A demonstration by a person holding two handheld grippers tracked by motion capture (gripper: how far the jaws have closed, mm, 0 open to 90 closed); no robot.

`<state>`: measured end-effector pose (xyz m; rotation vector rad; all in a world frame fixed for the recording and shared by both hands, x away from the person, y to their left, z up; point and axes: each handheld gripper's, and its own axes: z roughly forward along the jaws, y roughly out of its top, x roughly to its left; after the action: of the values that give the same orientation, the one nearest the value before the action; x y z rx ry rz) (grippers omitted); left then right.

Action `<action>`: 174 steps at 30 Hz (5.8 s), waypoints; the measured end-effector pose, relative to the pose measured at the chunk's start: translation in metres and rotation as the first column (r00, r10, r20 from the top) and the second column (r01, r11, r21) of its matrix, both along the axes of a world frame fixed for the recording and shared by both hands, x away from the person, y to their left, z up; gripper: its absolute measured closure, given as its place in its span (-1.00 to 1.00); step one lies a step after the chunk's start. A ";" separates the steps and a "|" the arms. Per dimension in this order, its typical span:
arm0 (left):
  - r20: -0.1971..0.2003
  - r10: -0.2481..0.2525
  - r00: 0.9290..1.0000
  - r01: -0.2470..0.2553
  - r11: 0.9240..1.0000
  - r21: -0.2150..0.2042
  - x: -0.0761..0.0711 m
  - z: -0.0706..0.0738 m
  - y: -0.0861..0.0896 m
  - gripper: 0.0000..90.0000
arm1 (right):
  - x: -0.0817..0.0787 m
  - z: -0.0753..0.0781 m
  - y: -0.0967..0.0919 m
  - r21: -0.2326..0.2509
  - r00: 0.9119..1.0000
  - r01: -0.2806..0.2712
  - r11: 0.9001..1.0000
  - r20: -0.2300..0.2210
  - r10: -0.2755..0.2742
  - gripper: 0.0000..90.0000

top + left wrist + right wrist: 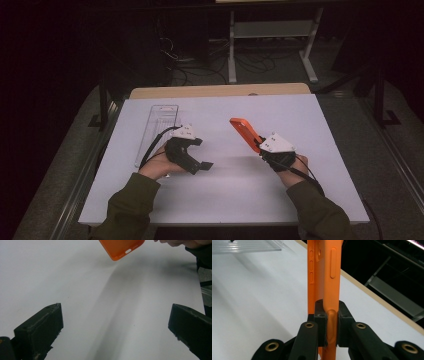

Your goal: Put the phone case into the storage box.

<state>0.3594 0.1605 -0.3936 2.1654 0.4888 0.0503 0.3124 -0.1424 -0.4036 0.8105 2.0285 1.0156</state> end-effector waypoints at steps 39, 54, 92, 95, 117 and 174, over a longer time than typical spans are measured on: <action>0.025 0.065 0.998 -0.064 0.997 -0.031 0.004 0.006 0.004 -1.00 | 0.012 0.000 -0.019 0.347 0.977 0.148 0.926 -0.195 -0.083 0.79; -0.031 0.146 0.989 -0.149 0.980 -0.131 0.006 0.020 0.004 -1.00 | 0.007 0.001 -0.002 0.321 0.984 0.123 0.939 -0.163 -0.074 0.79; -0.012 0.184 0.983 -0.182 0.963 -0.196 0.022 0.035 -0.038 -1.00 | 0.002 -0.002 0.018 0.326 0.986 0.113 0.939 -0.152 -0.066 0.78; -0.016 0.188 0.982 -0.187 0.961 -0.201 0.021 0.033 -0.040 -1.00 | 0.001 -0.003 0.021 0.326 0.987 0.107 0.939 -0.147 -0.062 0.78; -0.027 0.231 0.973 -0.231 0.949 -0.213 0.021 0.023 -0.052 -1.00 | -0.008 -0.005 0.044 0.301 0.991 0.064 0.951 -0.130 -0.026 0.78; -0.080 0.305 0.949 -0.315 0.910 -0.269 0.018 0.018 -0.066 -1.00 | -0.017 -0.012 0.059 0.263 0.990 0.029 0.964 -0.140 0.008 0.78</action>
<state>0.3775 0.0946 -0.3756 1.7990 0.8097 0.1104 0.2953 -0.0830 -0.4154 1.0577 2.0274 1.2740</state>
